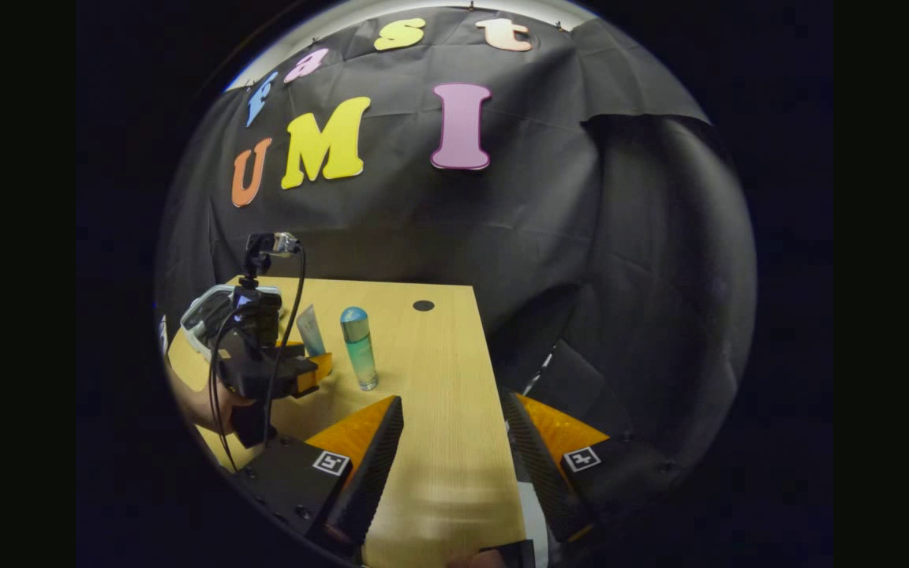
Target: First open the suitcase, pack the skin care products into it, and then close the suitcase.
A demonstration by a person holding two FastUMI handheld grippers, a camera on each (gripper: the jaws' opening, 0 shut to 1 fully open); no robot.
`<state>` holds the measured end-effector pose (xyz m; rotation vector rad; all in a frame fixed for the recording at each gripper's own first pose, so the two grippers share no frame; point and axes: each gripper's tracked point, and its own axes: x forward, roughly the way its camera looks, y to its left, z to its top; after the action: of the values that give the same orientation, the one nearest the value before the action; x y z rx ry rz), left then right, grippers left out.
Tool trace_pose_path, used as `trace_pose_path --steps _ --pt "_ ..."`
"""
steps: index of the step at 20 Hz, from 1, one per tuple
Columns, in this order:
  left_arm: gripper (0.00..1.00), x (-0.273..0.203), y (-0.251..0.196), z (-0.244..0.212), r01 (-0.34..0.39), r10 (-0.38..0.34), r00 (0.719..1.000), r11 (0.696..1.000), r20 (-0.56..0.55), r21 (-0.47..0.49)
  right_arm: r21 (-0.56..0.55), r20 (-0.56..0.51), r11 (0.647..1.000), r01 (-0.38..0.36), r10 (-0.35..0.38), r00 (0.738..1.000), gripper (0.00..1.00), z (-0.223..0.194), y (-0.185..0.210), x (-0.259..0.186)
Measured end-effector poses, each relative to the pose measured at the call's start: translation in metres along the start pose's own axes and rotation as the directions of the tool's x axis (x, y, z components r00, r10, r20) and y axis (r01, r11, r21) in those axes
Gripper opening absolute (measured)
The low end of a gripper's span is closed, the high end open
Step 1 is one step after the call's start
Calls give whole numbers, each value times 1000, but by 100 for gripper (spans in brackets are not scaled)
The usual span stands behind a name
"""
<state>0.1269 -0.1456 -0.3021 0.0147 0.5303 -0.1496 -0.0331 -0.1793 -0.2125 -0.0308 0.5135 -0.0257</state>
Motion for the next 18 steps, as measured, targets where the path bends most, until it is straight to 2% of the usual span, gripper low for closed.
trace_pose_path --steps 2,3,4,5,7,13,14,15,18 --pt "75 6 -4 0 17 -17 1000 1000 -2 -4 -6 -3 1000 -1 1 1000 78 -2 1 0" --pt "81 9 -6 1 21 -21 1000 1000 -3 3 -8 -6 1000 -3 3 1000 78 -3 2 0" --pt "78 12 -7 -1 26 -26 1000 1000 -13 11 -9 -8 1000 -8 7 1000 78 -3 4 1" --pt "69 13 -5 -4 23 -23 999 1000 -26 12 -9 -10 1000 -15 15 1000 80 -4 7 3" --pt "42 12 -5 -5 27 -26 999 1000 -43 13 -8 -22 999 -31 31 999 80 -8 15 11" --pt "38 -37 10 3 50 -52 997 998 -59 -34 37 -53 990 -138 140 989 80 -21 71 59" --pt "46 -52 13 7 57 -59 997 998 -54 -41 46 -59 987 -156 159 986 80 -24 82 71" --pt "38 -66 18 9 58 -60 997 997 -55 -45 61 -74 984 -168 173 982 80 -29 91 84" --pt "37 -111 37 8 33 -38 997 997 -72 -74 82 -93 976 -201 208 974 79 -31 117 123"
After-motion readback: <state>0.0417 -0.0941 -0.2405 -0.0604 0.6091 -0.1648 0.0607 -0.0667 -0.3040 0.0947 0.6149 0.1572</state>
